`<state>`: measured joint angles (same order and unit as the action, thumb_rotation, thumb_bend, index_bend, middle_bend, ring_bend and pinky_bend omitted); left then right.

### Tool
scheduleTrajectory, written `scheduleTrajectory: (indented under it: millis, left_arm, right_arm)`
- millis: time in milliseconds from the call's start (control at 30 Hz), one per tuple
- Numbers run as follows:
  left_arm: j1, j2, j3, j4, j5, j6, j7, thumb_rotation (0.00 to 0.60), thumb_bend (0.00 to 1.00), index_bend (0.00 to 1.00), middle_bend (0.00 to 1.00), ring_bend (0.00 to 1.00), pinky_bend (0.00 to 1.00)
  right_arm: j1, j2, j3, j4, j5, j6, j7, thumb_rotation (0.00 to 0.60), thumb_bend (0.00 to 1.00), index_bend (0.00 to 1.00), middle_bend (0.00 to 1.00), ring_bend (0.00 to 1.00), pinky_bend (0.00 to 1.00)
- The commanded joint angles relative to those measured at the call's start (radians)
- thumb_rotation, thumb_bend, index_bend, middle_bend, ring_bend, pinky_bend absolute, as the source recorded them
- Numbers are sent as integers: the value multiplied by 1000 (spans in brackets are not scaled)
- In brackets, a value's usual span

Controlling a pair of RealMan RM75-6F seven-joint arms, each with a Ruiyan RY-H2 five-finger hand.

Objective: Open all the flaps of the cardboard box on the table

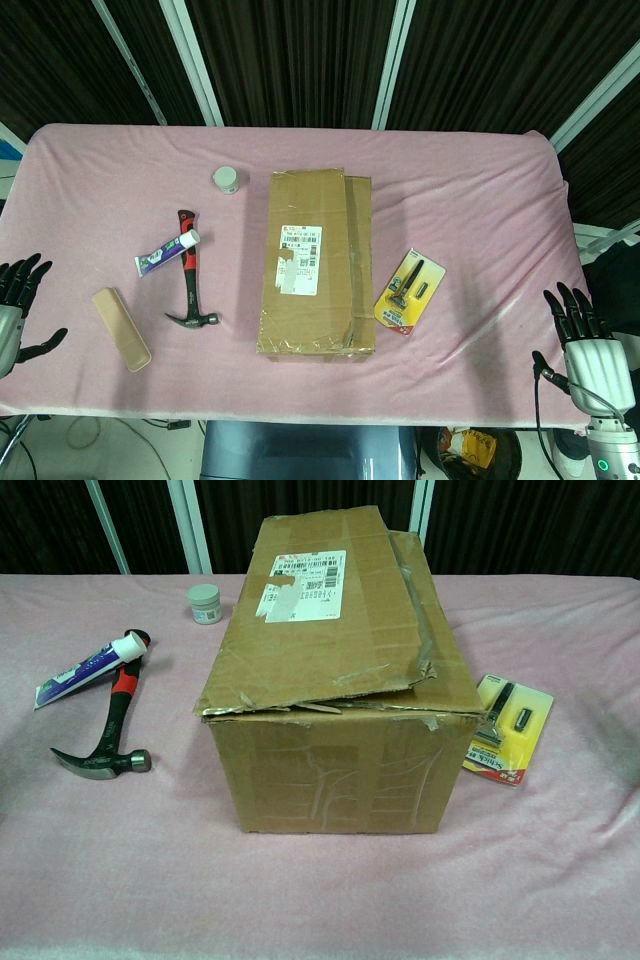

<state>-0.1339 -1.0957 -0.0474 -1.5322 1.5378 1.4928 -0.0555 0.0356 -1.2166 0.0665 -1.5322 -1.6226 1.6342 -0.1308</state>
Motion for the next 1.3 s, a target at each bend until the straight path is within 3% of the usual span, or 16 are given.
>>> scheduleTrajectory:
  millis: [33, 433, 700, 933, 1067, 1300]
  left_arm:
    - [0, 0, 0, 0, 0, 0, 1, 600, 163, 0, 0, 0, 0]
    - [-11, 10, 13, 17, 46, 1, 19, 600, 170, 0, 0, 0, 0]
    - [-111, 81, 0, -53, 166, -54, 49, 600, 345, 0, 0, 0, 12]
    - [-314, 164, -81, -220, 217, -263, 161, 600, 610, 38, 42, 37, 143]
    - [-433, 160, -139, -279, 207, -391, 234, 600, 726, 87, 97, 69, 185]
    - [-622, 94, -217, -331, 169, -590, 339, 600, 817, 127, 173, 141, 234]
  right_arm:
    - [0, 0, 0, 0, 0, -1, 0, 600, 296, 0, 4, 0, 226]
    - [2, -1, 0, -4, 2, -4, -2, 600, 296, 0, 5, 0, 226]
    - [6, -2, 8, -1, 20, -17, 14, 600, 296, 0, 5, 0, 226]
    - [16, -5, 18, -3, 41, -36, 26, 600, 297, 0, 5, 0, 226]
    - [16, -5, 20, -7, 48, -38, 33, 600, 296, 0, 5, 0, 226]
    - [18, -1, 25, -12, 66, -48, 55, 600, 296, 0, 5, 0, 226]
